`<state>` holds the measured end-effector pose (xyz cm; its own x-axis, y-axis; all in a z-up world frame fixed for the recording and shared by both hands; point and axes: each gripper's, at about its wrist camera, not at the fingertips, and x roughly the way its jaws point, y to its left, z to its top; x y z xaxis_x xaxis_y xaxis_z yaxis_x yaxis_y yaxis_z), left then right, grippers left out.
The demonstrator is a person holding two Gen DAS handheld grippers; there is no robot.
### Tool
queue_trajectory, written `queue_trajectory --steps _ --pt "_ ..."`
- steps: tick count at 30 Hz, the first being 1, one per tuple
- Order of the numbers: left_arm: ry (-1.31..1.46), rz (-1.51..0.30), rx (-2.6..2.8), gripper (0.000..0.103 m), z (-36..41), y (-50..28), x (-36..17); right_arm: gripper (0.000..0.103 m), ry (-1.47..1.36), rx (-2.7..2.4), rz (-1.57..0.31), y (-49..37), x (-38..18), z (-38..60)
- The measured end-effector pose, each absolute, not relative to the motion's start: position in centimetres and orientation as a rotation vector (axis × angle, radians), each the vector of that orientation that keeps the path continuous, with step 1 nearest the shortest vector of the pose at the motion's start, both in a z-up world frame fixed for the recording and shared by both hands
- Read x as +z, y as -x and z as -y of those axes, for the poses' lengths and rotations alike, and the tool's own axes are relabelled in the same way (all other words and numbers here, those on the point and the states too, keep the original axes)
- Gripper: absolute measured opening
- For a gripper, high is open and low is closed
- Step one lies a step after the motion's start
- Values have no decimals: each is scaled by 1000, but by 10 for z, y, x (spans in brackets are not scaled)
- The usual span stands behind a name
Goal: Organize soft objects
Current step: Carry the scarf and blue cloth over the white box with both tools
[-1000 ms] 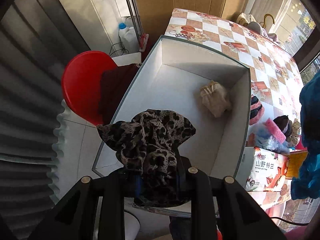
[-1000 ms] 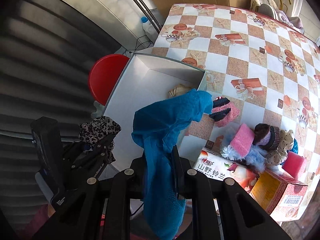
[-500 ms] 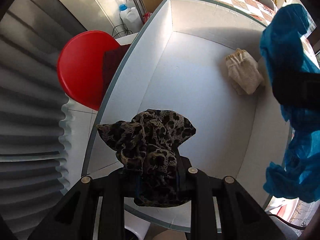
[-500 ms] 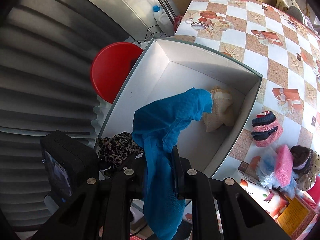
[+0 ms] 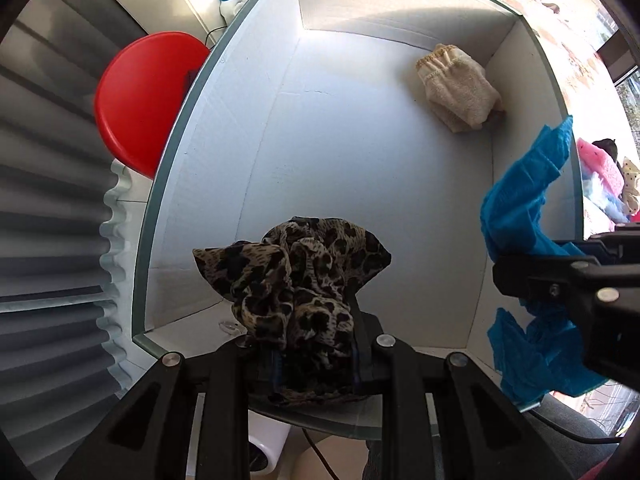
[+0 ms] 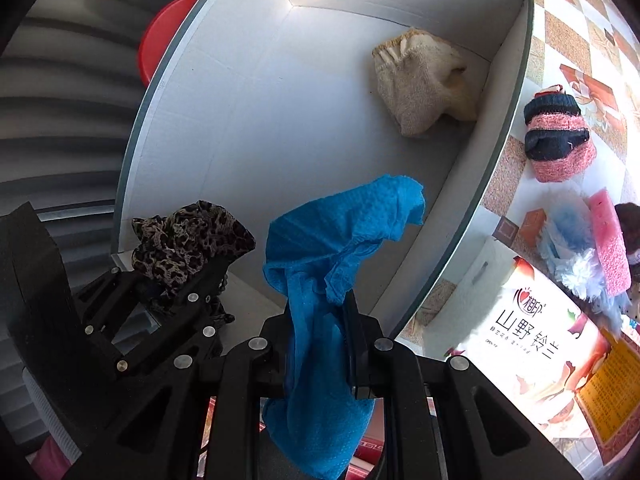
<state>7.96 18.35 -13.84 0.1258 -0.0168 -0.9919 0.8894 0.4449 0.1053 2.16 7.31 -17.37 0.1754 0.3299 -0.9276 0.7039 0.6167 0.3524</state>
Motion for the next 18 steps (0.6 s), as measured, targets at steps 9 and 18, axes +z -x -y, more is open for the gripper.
queue_trajectory --steps 9,18 --pt "-843 -1266 -797 26 -173 -75 -122 19 -907 -364 -1376 -30 -165 -59" --pt "-830 -1245 -788 26 -169 -71 -112 19 -858 -358 -1337 -44 -151 -63"
